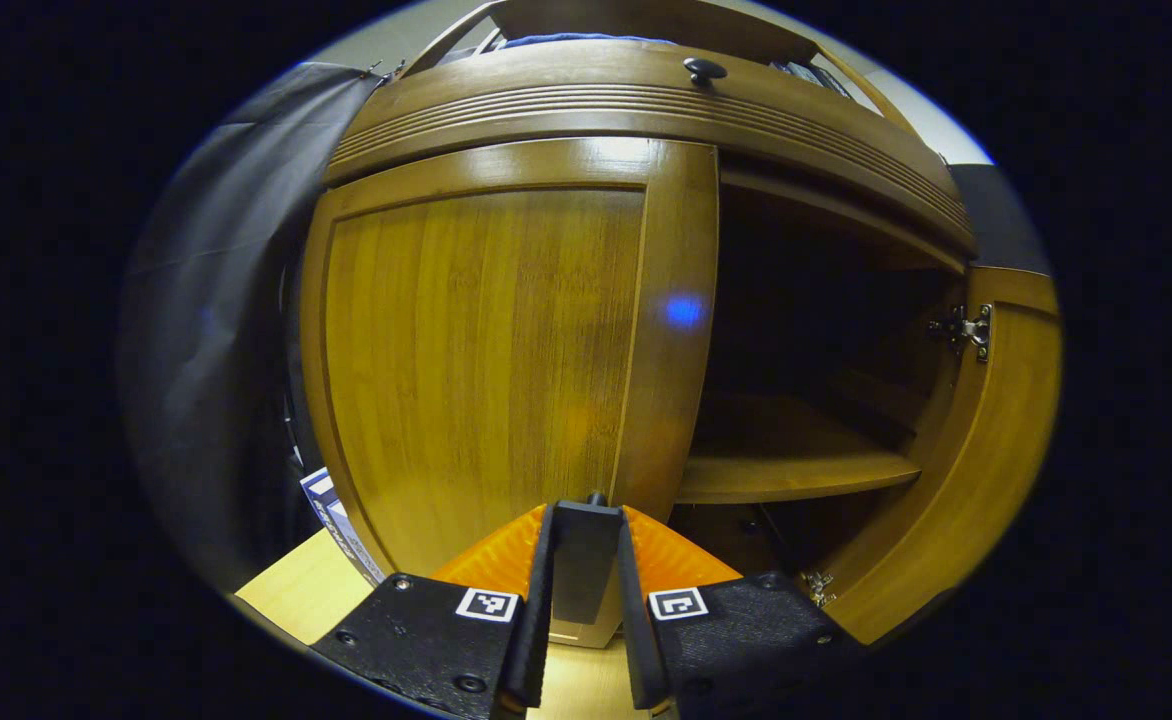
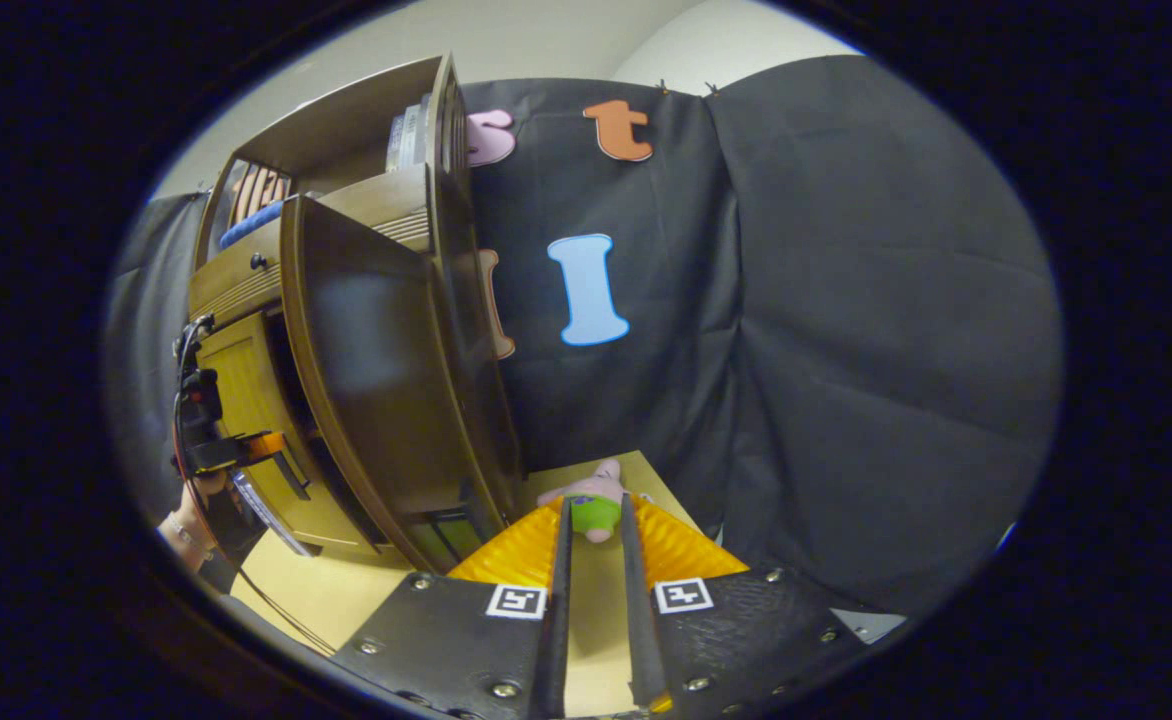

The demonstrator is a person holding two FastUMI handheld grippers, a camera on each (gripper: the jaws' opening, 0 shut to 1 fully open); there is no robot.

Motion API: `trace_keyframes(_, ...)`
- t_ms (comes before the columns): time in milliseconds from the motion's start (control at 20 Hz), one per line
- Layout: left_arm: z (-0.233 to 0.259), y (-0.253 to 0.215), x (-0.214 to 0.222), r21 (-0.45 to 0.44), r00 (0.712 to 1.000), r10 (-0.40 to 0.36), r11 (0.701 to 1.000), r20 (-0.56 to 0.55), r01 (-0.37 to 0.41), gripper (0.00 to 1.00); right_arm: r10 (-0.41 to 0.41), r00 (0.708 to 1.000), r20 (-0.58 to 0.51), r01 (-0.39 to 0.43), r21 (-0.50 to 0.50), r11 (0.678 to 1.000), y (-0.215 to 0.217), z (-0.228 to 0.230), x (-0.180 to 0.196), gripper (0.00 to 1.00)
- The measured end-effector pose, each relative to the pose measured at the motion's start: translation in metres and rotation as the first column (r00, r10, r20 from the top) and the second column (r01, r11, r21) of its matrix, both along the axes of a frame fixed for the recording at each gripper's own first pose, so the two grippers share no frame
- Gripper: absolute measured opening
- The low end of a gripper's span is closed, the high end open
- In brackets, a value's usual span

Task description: Open the right door of the double-door shoe cabinet with the right hand, and open the left door with the left hand.

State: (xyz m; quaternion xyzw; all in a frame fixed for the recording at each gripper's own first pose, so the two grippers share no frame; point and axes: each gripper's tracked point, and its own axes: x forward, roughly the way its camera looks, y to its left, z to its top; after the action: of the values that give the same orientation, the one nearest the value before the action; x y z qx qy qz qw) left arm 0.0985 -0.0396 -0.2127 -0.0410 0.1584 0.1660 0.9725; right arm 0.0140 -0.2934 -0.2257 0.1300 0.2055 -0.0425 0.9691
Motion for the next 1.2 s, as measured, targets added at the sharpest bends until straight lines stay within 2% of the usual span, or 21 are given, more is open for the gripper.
trace_keyframes(100,0.0,0.0,0.001,-0.005,1.0,0.013,1.0,0.009,-0.013,0.31,0.016,1.0,0.0,-0.016,-0.001,1.0,0.002,0.0,0.003,0.25)
trace_keyframes(350,0.001,0.001,0.001,0.008,0.999,0.038,0.999,0.006,-0.039,0.34,0.059,0.998,0.001,-0.059,0.008,0.998,0.011,-0.003,0.007,0.25)
trace_keyframes(400,0.001,0.001,-0.001,0.006,0.999,0.044,0.999,0.005,-0.045,0.31,0.067,0.998,-0.004,-0.067,0.007,0.998,0.011,-0.005,0.007,0.25)
trace_keyframes(600,0.003,0.001,-0.001,0.019,0.997,0.073,0.997,-0.016,-0.072,0.3,0.089,0.996,-0.023,-0.09,-0.006,0.996,0.015,-0.013,0.008,0.25)
trace_keyframes(1200,0.005,0.002,-0.006,0.007,0.994,0.108,0.994,-0.026,-0.108,0.26,0.096,0.995,-0.024,-0.096,0.009,0.995,0.009,-0.017,0.014,0.25)
